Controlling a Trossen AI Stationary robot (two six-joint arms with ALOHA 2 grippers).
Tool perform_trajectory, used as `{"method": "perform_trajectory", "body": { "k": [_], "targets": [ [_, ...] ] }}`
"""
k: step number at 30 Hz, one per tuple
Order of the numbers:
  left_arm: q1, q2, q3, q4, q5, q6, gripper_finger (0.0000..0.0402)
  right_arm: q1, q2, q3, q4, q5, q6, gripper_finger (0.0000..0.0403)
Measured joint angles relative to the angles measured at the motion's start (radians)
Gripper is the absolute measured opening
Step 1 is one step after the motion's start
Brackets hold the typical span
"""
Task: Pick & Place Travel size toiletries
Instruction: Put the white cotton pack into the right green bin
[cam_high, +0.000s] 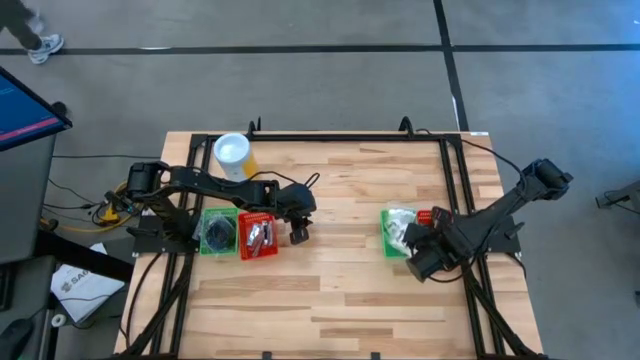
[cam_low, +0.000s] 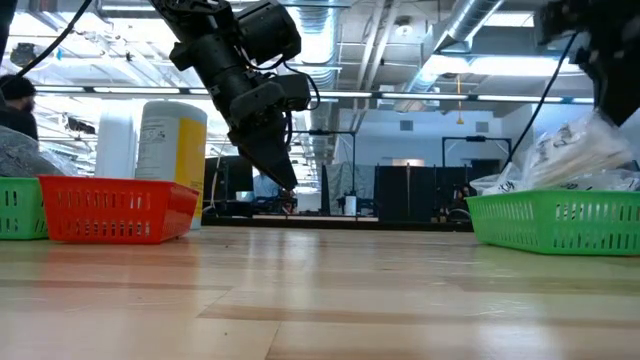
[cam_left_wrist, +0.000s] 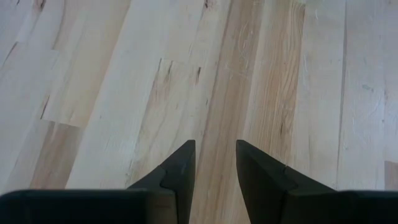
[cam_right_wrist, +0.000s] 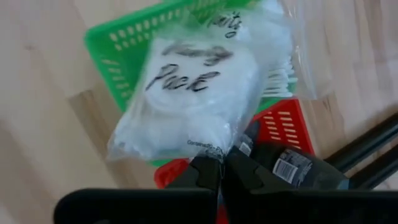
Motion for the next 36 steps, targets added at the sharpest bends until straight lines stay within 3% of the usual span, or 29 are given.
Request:
{"method": "perform_trajectory", "body": {
  "k": [26,36],
  "targets": [
    [0.000,0.000,0.000,0.016,0.000,0.003,0.0108,-0.011,0.001,-0.160,0.207,0.130,-0.038,0.0004],
    [0.000,0.000,0.000,0.018,0.000,0.003,0.0108,-0.016,0.001,-0.160,0.202,0.205,-0.034,0.0083]
  ]
}}
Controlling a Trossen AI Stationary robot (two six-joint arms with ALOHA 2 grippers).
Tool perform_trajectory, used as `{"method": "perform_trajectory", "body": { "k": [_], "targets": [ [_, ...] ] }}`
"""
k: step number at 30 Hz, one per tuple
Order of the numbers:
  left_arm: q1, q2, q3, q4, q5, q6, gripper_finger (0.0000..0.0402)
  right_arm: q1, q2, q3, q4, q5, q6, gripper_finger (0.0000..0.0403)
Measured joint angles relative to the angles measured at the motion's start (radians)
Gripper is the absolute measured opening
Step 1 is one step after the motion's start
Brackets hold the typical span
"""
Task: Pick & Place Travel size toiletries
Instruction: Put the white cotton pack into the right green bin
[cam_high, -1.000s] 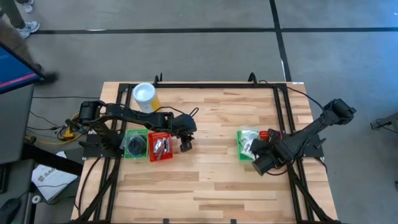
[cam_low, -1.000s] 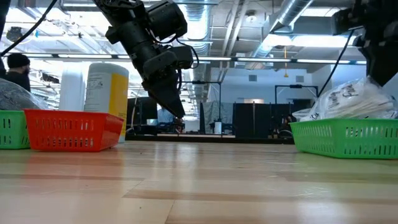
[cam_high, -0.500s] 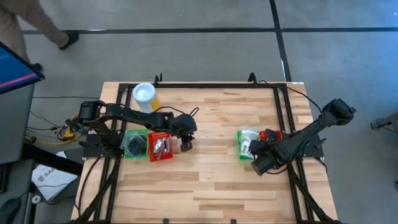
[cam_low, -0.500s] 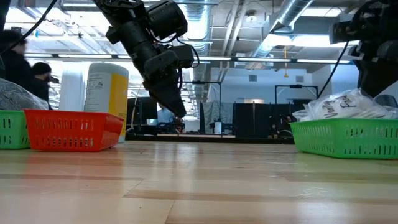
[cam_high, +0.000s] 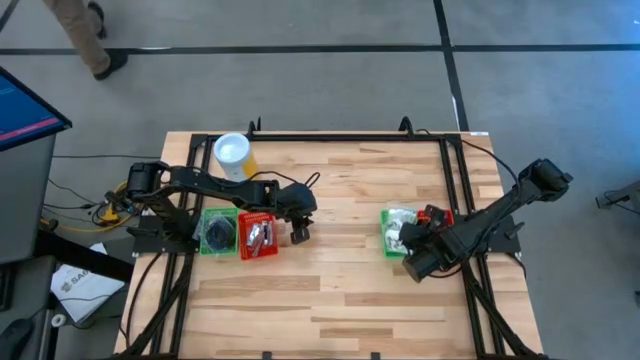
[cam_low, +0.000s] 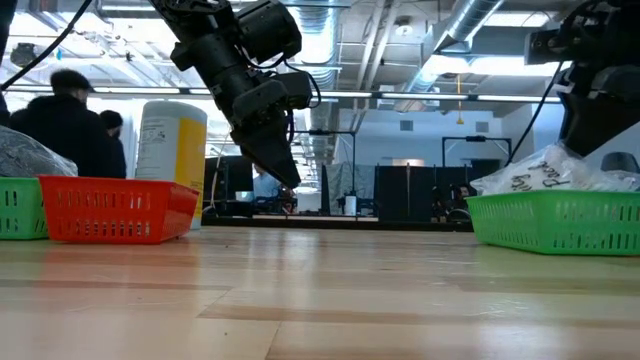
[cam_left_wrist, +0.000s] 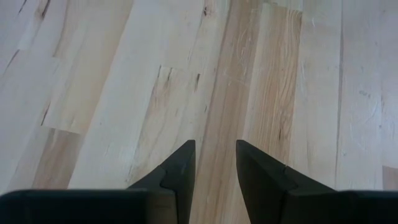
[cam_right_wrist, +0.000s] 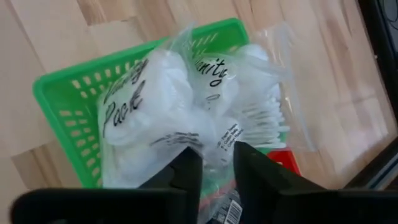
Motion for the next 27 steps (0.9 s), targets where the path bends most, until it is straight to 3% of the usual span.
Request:
{"method": "perform_trajectory", "body": {
  "k": [9,13,17,27],
  "targets": [
    [0.000,0.000,0.000,0.005,0.000,0.000,0.0108,-0.028,0.000,0.030,-0.059,0.004,0.000,0.0171],
    [0.000,0.000,0.000,0.007,0.000,0.000,0.0108,-0.027,0.000,0.056,-0.071,0.065,-0.001,0.0194],
    [0.000,0.000,0.000,0.014,0.000,0.000,0.0108,-0.026,0.000,0.079,-0.082,0.126,-0.007,0.0204],
    [-0.001,0.000,0.000,0.019,0.000,0.000,0.0108,-0.026,-0.001,0.095,-0.139,0.119,0.008,0.0198]
  ]
}}
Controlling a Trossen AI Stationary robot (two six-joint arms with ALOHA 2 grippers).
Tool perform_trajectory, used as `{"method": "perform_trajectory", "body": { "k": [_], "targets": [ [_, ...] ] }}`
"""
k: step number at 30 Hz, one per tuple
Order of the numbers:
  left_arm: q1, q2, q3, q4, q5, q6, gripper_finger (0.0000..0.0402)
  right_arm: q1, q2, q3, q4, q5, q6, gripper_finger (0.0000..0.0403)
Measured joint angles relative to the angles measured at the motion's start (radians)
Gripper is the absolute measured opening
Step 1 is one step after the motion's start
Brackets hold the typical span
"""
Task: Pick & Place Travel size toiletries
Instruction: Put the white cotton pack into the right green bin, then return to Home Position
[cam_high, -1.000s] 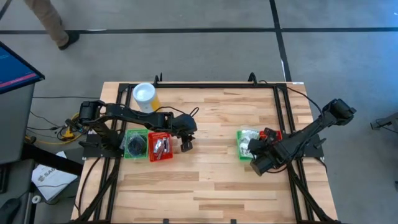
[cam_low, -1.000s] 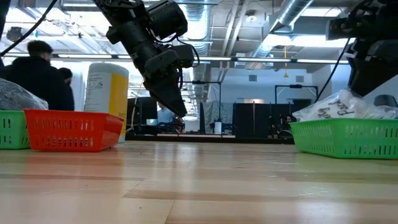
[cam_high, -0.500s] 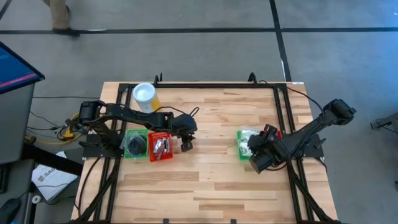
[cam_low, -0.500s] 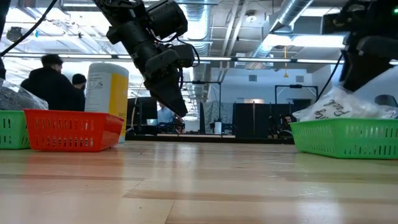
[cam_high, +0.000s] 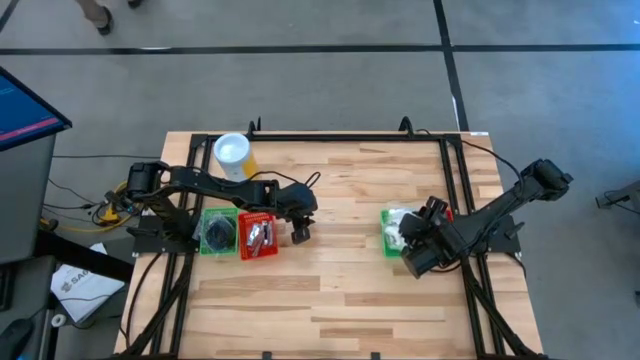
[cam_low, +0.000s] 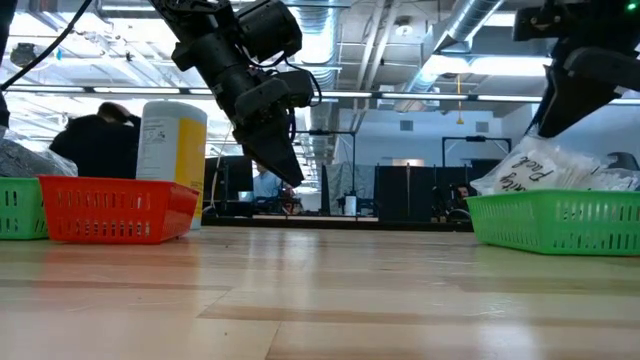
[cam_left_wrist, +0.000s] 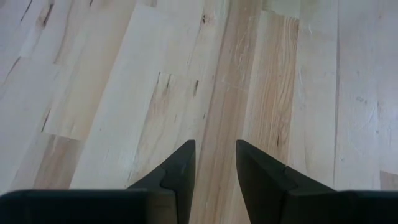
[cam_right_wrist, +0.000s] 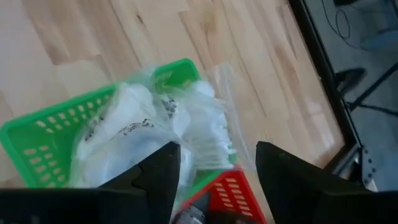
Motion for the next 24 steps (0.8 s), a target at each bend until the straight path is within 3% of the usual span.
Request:
{"method": "perform_trajectory", "body": {
  "k": [10,18,24],
  "targets": [
    [0.000,0.000,0.000,-0.001,0.000,0.000,0.0108,0.078,0.000,0.000,-0.199,-0.007,0.240,0.0200],
    [-0.001,-0.015,0.000,0.002,0.000,0.000,0.0108,0.139,-0.037,0.000,-0.226,0.150,0.395,0.0189],
    [-0.033,-0.099,-0.032,0.082,-0.004,0.030,0.0108,0.144,-0.159,-0.030,-0.177,0.305,0.377,0.0163]
  ]
}}
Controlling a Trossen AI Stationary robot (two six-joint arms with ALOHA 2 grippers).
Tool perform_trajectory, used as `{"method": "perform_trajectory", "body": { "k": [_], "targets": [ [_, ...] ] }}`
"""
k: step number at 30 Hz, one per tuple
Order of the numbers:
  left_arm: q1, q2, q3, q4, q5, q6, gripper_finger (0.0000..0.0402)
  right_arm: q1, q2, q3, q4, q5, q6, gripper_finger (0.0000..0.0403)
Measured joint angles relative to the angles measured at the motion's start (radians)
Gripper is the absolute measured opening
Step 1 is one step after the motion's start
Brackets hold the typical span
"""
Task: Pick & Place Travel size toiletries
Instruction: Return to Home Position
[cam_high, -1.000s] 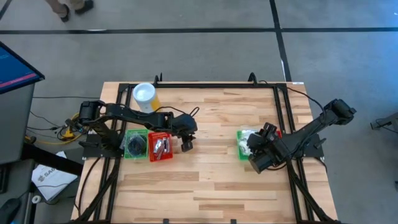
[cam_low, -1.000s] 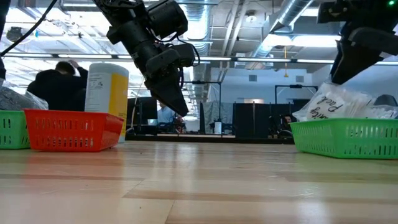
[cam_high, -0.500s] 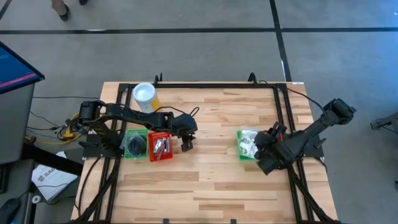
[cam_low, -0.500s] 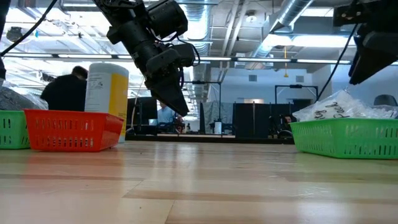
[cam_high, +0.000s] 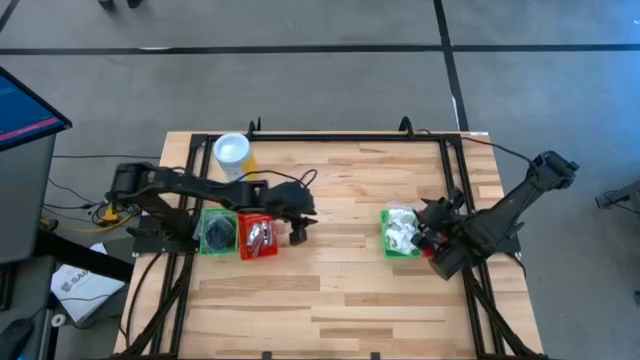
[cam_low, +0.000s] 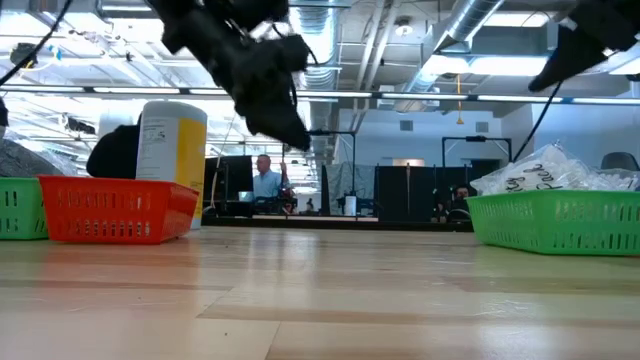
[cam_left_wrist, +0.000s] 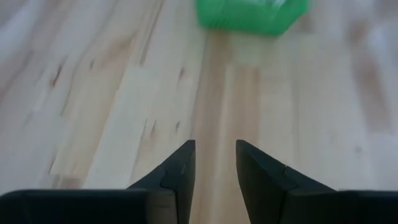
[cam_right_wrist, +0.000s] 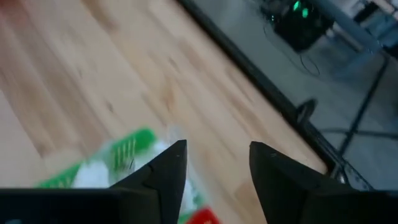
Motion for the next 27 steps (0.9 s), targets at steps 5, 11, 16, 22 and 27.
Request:
{"method": "perform_trajectory", "body": {
  "k": [5,11,16,22,27],
  "targets": [
    [-0.017,-0.143,-0.118,0.139,-0.010,-0.002,0.0108,0.000,-0.111,-0.043,0.096,0.121,-0.072,0.0141],
    [-0.018,-0.354,-0.262,0.219,-0.072,-0.003,0.0108,-0.021,-0.237,-0.117,0.264,0.222,-0.244,0.0124],
    [-0.019,-0.487,-0.360,0.324,-0.079,0.000,0.0108,-0.041,-0.342,-0.173,0.301,0.239,-0.287,0.0119],
    [-0.019,-0.605,-0.432,0.339,-0.084,0.048,0.0108,-0.032,-0.471,-0.226,0.397,0.300,-0.391,0.0118],
    [-0.018,-0.653,-0.487,0.423,-0.096,0.049,0.0108,-0.019,-0.559,-0.254,0.542,0.331,-0.547,0.0118]
  ]
}}
